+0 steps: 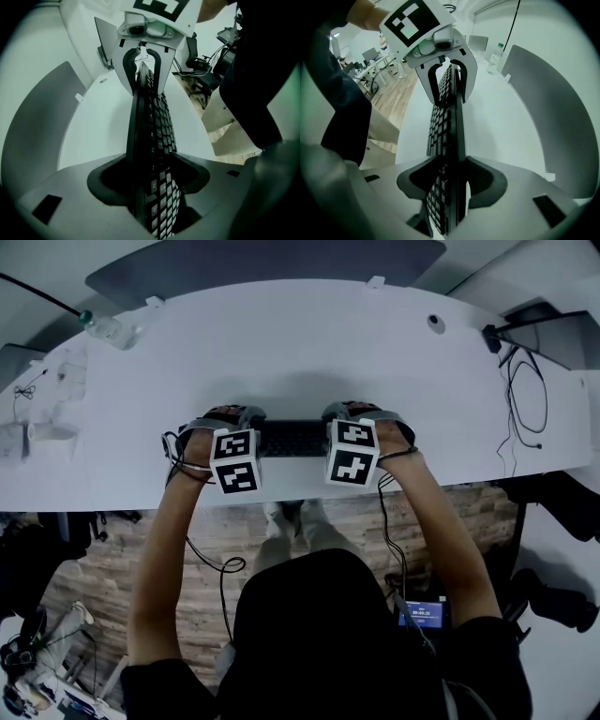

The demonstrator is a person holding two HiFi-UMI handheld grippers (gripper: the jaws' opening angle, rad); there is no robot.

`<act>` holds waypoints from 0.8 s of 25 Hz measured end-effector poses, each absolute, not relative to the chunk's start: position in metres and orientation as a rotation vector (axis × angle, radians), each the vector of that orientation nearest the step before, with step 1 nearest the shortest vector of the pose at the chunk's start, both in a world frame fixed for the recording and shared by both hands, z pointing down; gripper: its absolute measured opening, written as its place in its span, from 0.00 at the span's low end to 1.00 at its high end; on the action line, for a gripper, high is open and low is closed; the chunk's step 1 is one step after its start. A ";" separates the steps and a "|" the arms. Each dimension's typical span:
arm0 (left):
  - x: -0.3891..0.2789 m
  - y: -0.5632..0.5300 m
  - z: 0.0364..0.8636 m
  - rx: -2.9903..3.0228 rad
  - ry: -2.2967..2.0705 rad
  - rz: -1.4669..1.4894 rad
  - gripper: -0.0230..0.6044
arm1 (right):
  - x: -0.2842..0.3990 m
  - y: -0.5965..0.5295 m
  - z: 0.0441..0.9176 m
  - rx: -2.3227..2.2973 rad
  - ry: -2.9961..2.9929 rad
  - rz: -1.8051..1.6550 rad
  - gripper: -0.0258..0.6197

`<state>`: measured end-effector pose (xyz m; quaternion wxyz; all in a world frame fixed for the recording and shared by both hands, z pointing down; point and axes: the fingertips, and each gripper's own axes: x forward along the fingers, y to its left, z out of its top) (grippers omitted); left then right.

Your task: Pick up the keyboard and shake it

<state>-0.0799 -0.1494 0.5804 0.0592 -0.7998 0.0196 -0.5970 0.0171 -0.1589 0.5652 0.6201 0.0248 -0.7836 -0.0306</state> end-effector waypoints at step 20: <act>-0.082 -0.205 0.561 -2.378 0.443 -1.631 0.44 | 0.019 -0.198 0.601 -0.228 -1.800 0.292 0.34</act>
